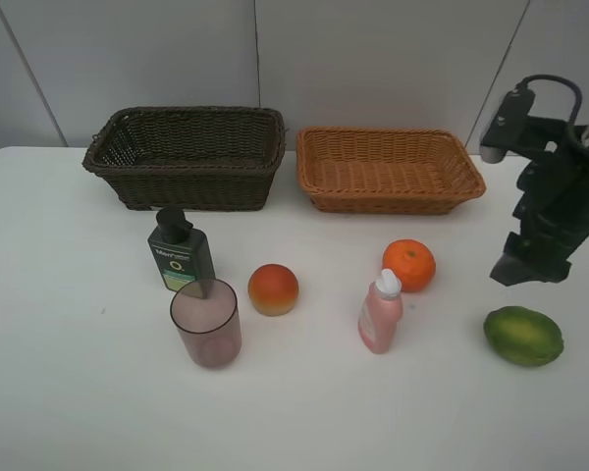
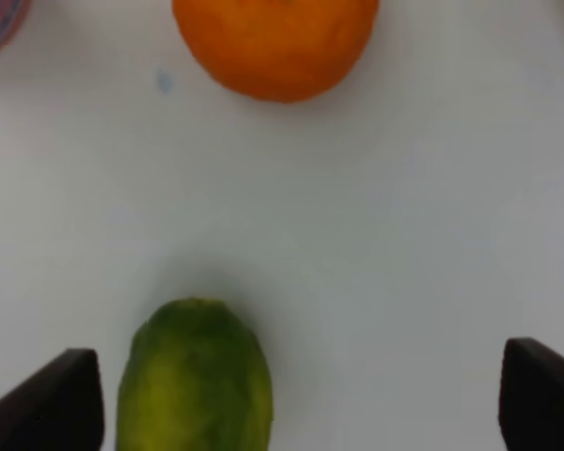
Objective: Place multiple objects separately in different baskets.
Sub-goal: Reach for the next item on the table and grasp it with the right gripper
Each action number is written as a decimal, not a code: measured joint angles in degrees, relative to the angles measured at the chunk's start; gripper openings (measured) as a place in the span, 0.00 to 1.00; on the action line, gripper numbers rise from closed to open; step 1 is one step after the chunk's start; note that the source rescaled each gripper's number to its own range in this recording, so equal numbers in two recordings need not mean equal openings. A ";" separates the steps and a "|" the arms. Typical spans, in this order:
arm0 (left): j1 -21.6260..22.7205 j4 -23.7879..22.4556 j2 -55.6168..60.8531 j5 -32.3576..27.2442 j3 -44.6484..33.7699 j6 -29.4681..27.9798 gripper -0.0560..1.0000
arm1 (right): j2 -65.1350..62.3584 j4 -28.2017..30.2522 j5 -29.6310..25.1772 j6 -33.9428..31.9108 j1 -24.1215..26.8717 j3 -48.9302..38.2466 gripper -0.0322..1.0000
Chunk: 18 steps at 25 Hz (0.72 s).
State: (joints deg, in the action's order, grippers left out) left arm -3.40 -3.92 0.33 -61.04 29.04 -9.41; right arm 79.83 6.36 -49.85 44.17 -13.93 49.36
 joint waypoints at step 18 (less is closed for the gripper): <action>0.00 0.00 0.00 0.00 0.00 0.00 1.00 | -0.21 -1.76 12.14 15.98 6.46 -14.14 0.88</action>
State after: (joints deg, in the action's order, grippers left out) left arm -3.40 -3.92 0.33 -61.04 29.04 -9.41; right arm 79.63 4.60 -37.71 60.15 -7.47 35.22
